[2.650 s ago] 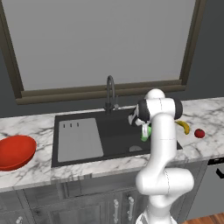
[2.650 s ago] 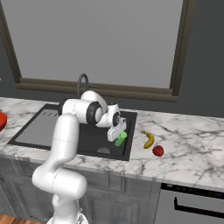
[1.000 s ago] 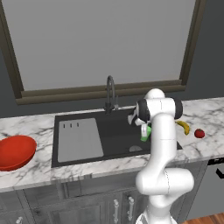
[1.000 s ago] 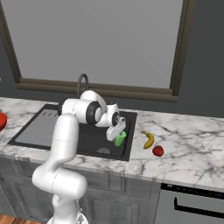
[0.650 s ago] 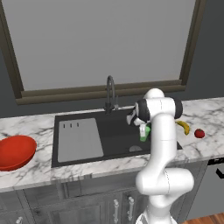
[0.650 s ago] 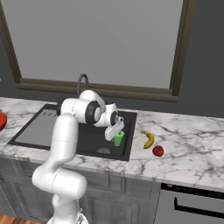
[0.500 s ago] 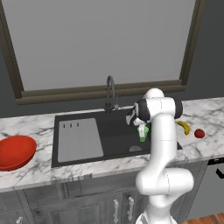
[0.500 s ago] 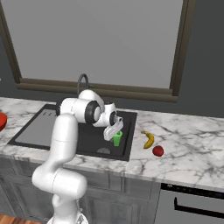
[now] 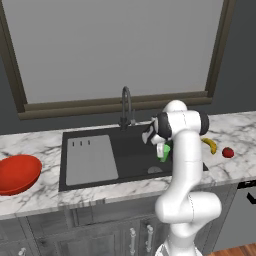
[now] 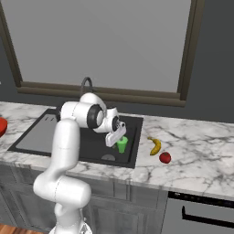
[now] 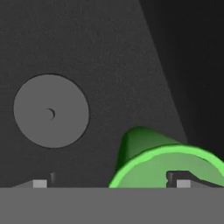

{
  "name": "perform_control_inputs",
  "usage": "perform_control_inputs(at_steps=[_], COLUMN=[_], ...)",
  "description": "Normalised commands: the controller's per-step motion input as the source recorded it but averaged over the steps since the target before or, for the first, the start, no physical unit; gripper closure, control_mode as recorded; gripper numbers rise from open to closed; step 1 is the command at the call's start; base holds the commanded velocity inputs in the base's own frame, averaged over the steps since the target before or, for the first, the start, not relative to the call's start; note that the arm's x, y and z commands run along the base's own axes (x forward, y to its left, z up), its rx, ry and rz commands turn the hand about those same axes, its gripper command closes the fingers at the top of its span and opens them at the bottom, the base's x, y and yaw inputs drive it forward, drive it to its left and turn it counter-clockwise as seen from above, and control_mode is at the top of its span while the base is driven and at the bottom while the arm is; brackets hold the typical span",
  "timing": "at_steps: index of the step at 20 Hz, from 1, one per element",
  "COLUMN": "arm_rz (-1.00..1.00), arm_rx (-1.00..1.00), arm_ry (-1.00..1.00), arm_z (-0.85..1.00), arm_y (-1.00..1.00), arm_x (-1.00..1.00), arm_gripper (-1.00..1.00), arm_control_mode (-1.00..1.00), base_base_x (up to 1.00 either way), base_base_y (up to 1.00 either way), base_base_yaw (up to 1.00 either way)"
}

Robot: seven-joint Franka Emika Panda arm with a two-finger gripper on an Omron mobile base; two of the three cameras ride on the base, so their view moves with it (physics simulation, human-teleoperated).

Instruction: Remove the tomato and banana from the sink. Then move the bowl and cup from the counter to the sink for washing.

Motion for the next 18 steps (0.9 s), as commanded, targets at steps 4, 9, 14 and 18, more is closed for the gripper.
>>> perform_control_inputs(at_steps=[4, 9, 14, 18], arm_rz=[0.00, 0.00, 0.00, -0.02], arm_rx=[0.00, 0.00, 0.00, 0.00], arm_ry=[-0.03, -0.07, -0.03, 0.00], arm_z=[0.17, 0.23, 0.25, 0.22], arm_y=[0.11, 0.02, 0.00, 0.00], arm_x=[-0.04, -0.10, -0.16, -0.22], arm_gripper=[-1.00, -1.00, -1.00, -1.00], arm_control_mode=[-1.00, -1.00, -1.00, -1.00], base_base_x=[0.00, 0.00, 0.00, 0.00], base_base_y=[0.00, 0.00, 0.00, 0.00], base_base_yaw=[0.00, 0.00, 0.00, 0.00])
